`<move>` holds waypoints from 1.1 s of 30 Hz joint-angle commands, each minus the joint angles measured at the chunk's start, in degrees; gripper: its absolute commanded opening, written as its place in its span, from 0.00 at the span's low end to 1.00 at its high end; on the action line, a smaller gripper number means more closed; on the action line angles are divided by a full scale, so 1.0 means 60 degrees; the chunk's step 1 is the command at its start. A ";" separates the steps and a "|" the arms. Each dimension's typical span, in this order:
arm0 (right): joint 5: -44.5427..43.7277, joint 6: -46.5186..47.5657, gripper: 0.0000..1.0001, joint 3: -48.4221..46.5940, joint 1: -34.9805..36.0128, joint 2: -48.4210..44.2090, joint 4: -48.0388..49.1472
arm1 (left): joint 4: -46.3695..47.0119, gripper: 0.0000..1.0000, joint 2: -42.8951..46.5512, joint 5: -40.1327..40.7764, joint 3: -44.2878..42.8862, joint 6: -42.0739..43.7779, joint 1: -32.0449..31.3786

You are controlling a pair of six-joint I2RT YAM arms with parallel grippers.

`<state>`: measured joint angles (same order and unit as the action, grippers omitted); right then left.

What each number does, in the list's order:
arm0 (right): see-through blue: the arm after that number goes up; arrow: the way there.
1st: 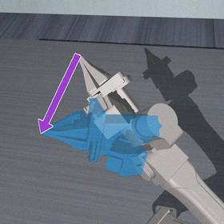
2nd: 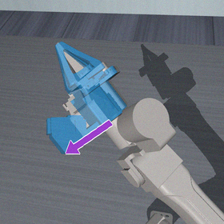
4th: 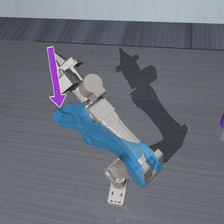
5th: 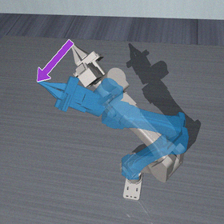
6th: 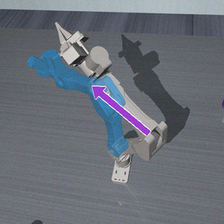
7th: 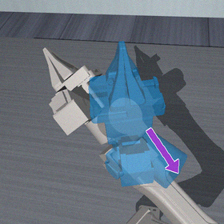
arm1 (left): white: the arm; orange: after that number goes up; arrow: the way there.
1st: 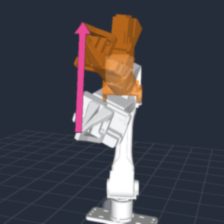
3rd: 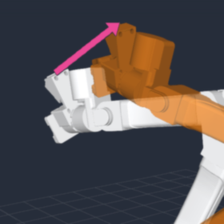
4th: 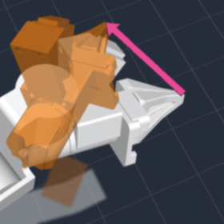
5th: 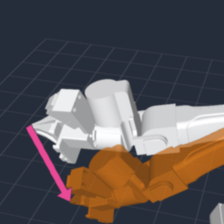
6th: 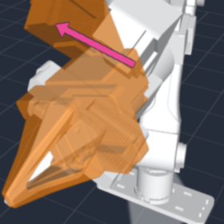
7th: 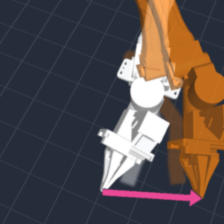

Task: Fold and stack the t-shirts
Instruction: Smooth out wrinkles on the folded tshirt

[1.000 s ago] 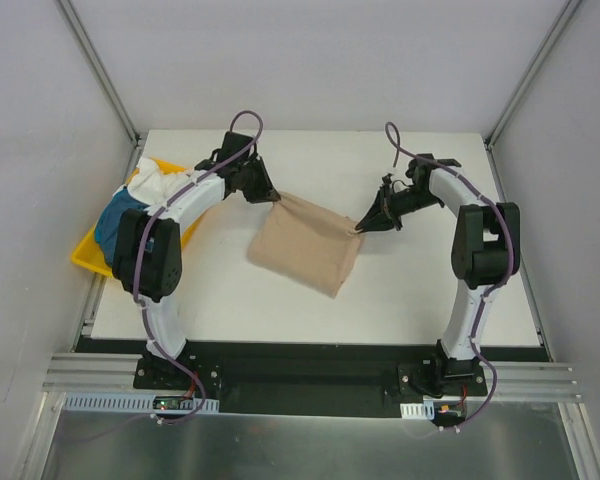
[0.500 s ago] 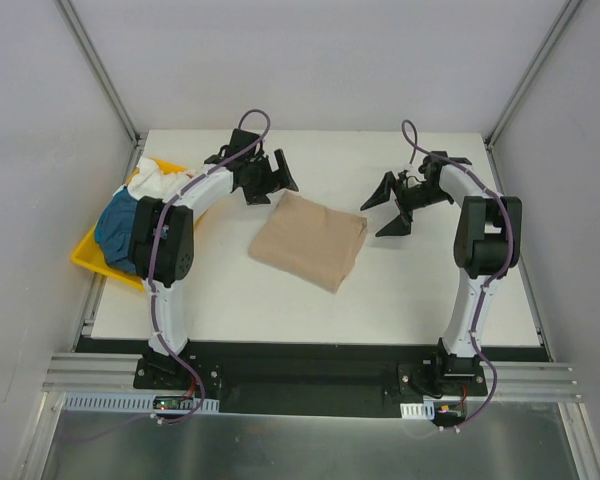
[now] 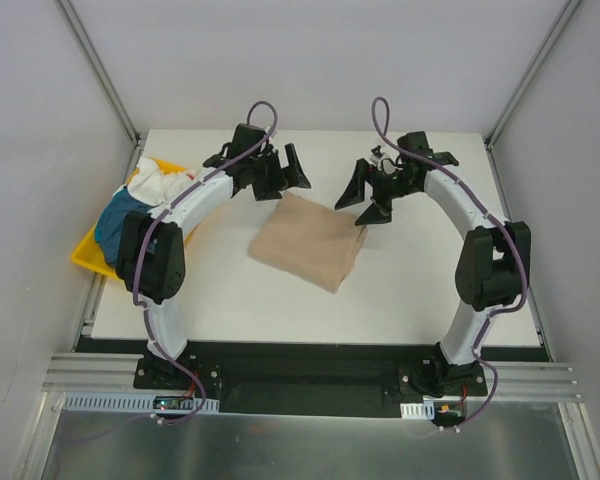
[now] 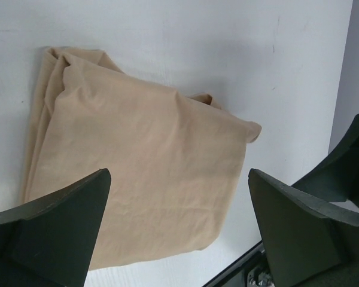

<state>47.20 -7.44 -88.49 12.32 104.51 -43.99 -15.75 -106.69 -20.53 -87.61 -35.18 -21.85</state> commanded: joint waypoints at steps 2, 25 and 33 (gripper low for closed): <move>-0.0074 -0.1000 0.96 -0.0310 0.0788 0.0686 0.1705 | 0.0061 0.99 -0.1507 -0.0605 -0.1463 -0.0113 -0.0006; -0.0791 -0.1031 0.96 0.0261 -0.0529 0.3940 0.2483 | 0.0061 0.99 -0.2919 -0.0372 -0.0181 -0.0817 0.0243; -0.3085 0.0609 0.96 -0.0135 -0.0339 0.2609 0.0434 | 0.0061 0.99 -0.0240 0.0199 0.2515 -0.0685 0.0068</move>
<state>47.03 -13.67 -89.38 9.89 125.19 -30.92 -9.28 -115.98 -24.45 -79.20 -40.47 -20.97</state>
